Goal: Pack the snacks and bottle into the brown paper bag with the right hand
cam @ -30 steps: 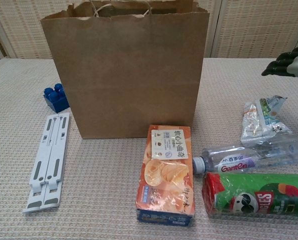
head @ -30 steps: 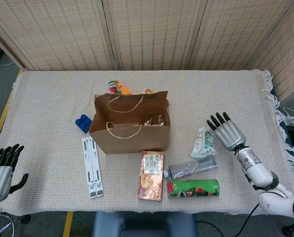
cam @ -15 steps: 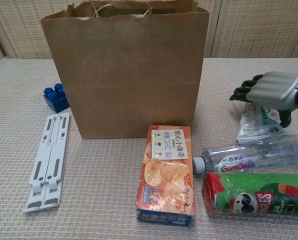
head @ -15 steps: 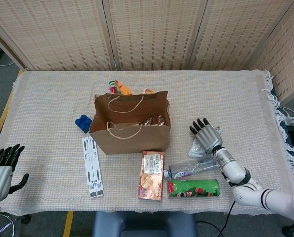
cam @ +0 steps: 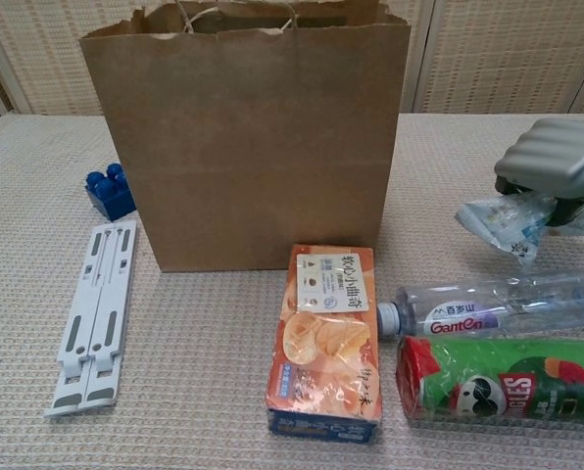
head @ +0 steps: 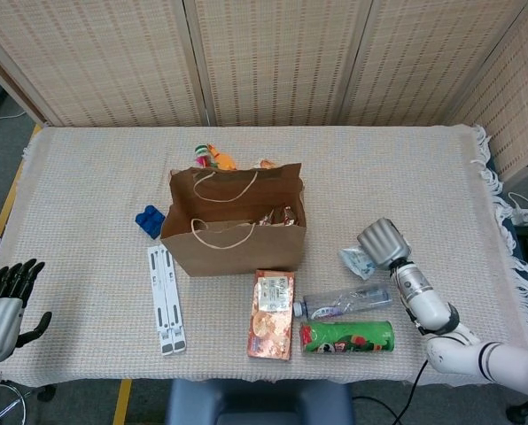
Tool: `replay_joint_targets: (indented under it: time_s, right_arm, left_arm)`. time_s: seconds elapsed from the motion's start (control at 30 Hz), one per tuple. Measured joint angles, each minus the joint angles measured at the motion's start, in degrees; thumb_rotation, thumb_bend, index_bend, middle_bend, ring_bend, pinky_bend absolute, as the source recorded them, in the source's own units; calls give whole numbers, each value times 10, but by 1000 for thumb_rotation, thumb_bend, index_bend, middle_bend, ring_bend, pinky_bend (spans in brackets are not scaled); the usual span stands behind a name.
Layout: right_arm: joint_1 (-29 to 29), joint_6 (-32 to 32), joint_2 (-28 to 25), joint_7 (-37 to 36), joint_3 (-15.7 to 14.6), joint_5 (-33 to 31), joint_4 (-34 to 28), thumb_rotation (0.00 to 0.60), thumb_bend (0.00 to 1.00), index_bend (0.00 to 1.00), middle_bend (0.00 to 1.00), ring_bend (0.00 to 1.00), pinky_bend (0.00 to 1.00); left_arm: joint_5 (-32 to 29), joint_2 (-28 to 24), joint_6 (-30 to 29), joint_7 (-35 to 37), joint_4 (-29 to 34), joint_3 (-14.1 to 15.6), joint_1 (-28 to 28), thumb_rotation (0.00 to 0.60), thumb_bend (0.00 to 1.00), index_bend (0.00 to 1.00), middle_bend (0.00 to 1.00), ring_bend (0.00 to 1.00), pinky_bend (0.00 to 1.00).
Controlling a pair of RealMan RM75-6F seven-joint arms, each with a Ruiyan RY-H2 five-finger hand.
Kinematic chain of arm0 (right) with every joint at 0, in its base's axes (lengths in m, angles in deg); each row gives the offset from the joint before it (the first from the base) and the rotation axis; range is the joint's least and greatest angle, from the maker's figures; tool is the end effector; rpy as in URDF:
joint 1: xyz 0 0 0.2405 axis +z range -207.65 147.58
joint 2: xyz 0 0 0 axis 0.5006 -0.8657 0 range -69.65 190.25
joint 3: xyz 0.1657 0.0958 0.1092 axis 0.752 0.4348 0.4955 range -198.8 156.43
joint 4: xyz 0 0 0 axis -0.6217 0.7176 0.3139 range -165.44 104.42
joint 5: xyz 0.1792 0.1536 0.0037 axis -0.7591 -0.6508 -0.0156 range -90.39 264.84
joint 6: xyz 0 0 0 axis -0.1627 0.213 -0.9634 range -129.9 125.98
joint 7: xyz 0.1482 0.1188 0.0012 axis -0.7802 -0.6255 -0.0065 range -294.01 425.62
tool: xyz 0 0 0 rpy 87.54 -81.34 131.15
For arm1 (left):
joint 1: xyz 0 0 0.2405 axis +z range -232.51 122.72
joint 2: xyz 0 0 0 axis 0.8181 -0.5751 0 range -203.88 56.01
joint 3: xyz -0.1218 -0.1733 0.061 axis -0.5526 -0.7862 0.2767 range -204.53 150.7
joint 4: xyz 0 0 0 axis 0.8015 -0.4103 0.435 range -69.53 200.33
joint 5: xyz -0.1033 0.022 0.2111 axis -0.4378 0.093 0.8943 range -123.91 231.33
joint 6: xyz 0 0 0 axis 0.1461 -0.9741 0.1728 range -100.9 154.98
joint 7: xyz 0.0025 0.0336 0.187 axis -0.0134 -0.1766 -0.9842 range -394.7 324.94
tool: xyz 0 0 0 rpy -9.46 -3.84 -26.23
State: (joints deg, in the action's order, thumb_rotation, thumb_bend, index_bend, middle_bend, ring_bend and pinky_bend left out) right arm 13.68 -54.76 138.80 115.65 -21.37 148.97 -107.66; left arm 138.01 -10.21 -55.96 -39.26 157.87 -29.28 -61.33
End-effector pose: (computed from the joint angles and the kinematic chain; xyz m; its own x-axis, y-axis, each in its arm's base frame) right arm -0.2164 -0.3899 -0.0062 0.9628 -0.0568 0.2641 -0.2645 -0.3973 0.8788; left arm -0.2917 0.2324 0.1156 0.4668 0.0354 0.8836 0.8843 -0.0082 -0.4669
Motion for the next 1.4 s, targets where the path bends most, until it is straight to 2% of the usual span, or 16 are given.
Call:
replay_joint_targets:
  time_s: [0.23, 0.43, 0.63, 0.77, 0.87, 1.07, 1.3, 1.33, 1.4]
  right_arm:
    - [-25, -97, -99, -48, 34, 37, -96, 600, 302, 725, 581, 630, 765]
    - [-29, -174, -170, -44, 98, 43, -199, 600, 302, 725, 581, 630, 765]
    - [4, -194, -201, 49, 152, 21, -275, 600, 301, 715, 581, 630, 765]
    - [54, -201, -193, 159, 182, -17, -306, 600, 301, 708, 581, 630, 765]
    - [98, -202, -176, 245, 194, -43, -314, 600, 301, 707, 581, 630, 765]
    - [198, -191, -110, 411, 188, -83, -302, 600, 301, 705, 582, 630, 760]
    - [271, -170, -18, 494, 143, -114, -236, 600, 302, 673, 581, 615, 748]
    - [276, -166, -11, 502, 135, -117, -228, 600, 302, 649, 581, 591, 739]
    - [284, -161, 1, 519, 122, -128, -216, 600, 290, 541, 546, 500, 692]
  left_arm:
    - [-1, 2, -3, -9, 2, -1, 1, 600, 352, 0, 0, 0, 0]
    - [-3, 4, -5, -13, 3, -1, 2, 600, 353, 0, 0, 0, 0]
    - [-2, 4, -5, -11, 2, -1, 2, 600, 353, 0, 0, 0, 0]
    - [-1, 3, -4, -6, 1, -1, 2, 600, 352, 0, 0, 0, 0]
    - [1, 3, -5, -4, -1, -1, 2, 600, 352, 0, 0, 0, 0]
    - [4, 2, -4, 9, -5, 1, 1, 600, 351, 0, 0, 0, 0]
    - [8, 1, -4, 19, -9, 2, 1, 600, 351, 2, 0, 0, 0]
    - [8, 0, -3, 21, -10, 2, 1, 600, 351, 3, 0, 0, 0]
    - [9, 0, -3, 24, -10, 2, 0, 600, 352, 3, 0, 0, 0]
